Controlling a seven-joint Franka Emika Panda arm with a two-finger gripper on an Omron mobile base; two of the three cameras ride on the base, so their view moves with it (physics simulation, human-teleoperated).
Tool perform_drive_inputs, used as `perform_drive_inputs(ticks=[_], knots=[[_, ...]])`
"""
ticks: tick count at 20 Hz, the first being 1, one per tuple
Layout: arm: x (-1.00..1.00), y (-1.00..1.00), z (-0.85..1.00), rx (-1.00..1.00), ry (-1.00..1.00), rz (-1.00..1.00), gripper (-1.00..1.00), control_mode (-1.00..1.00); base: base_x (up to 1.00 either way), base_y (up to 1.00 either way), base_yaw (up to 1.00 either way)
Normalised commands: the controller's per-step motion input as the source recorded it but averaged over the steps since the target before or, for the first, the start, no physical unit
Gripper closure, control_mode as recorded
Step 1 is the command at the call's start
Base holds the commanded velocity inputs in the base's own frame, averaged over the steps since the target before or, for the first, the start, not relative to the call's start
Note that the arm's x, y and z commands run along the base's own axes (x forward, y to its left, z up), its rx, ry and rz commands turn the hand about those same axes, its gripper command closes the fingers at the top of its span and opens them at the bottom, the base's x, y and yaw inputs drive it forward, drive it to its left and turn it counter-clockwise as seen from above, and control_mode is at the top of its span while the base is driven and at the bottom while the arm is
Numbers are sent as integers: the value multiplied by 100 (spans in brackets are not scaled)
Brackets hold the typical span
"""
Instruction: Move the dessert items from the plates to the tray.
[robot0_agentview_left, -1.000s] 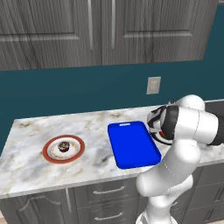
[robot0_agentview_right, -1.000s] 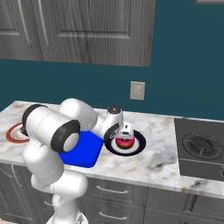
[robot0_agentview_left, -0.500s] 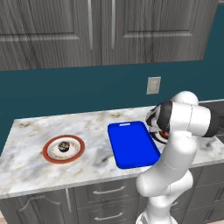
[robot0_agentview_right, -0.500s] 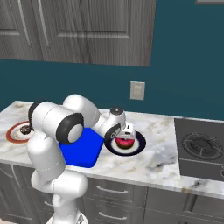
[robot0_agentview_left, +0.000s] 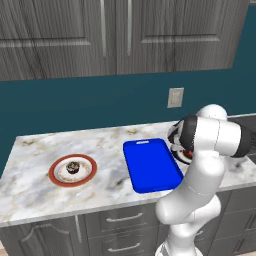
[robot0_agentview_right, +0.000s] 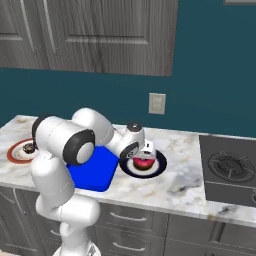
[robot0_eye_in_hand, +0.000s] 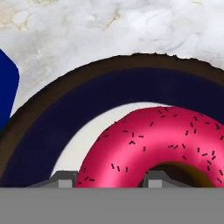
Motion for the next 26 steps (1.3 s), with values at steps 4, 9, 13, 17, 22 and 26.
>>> perform_drive_inputs(ticks=[4,9,13,17,22,26], knots=[[-25,0,71,0,0,0,100,-100,0,0,0],[-19,24,59,0,0,0,100,-100,0,0,0],[-15,52,27,0,0,0,100,-100,0,0,0],[-16,56,8,0,0,0,100,-100,0,0,0],[-17,57,9,0,0,0,100,-100,0,0,0],[-12,57,2,0,0,0,100,-100,0,0,0]])
